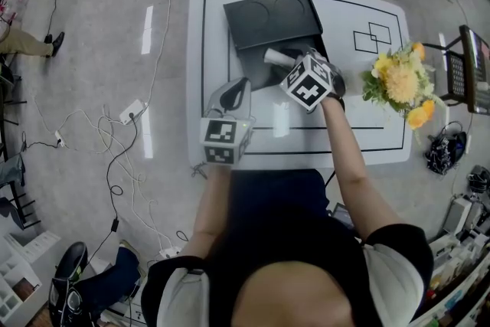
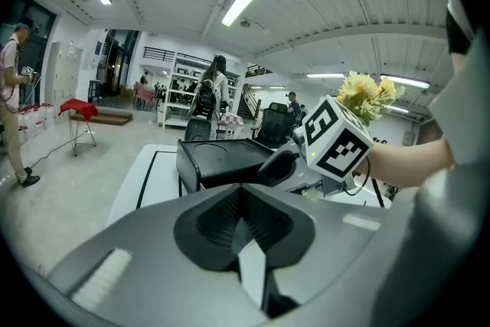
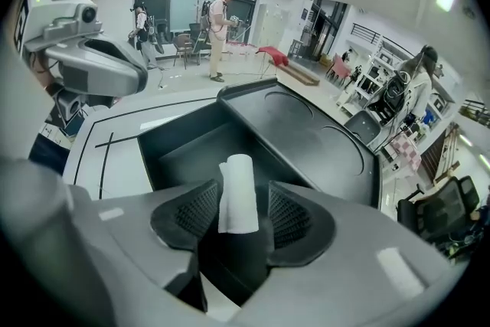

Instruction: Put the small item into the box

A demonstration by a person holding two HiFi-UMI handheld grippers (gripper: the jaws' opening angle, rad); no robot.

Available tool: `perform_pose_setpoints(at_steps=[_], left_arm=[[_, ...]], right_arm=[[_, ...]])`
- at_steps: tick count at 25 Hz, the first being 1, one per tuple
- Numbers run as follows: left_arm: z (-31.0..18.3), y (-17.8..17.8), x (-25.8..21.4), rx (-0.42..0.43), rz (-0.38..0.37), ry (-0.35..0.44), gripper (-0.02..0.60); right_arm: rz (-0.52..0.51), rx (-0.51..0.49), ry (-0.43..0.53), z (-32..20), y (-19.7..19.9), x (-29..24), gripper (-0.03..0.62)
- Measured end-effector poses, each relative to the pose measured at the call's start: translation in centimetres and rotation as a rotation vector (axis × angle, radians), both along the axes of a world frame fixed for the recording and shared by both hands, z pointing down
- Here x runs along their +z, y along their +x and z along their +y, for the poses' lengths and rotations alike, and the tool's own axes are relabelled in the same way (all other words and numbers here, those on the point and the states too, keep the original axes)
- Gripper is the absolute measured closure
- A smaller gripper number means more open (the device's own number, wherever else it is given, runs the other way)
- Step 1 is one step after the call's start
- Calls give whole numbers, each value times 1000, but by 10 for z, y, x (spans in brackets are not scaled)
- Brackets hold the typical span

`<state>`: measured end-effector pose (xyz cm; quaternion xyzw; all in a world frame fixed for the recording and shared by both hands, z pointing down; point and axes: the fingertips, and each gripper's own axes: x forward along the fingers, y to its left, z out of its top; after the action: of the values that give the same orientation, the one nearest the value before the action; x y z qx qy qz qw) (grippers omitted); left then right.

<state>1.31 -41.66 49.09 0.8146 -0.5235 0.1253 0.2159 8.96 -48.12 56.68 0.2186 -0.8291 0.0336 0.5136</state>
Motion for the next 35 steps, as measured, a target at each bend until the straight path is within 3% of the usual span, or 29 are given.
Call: perform_pose_setpoints(at_steps=[21,35], left_arm=[[9,-16,-23,-35,14,56,572],[17,-20,-31,-13,8,74,574]], right_arm=[[-103,115,134,11,-10,-42,385],[-235,262,202,34,-1,-73,398]])
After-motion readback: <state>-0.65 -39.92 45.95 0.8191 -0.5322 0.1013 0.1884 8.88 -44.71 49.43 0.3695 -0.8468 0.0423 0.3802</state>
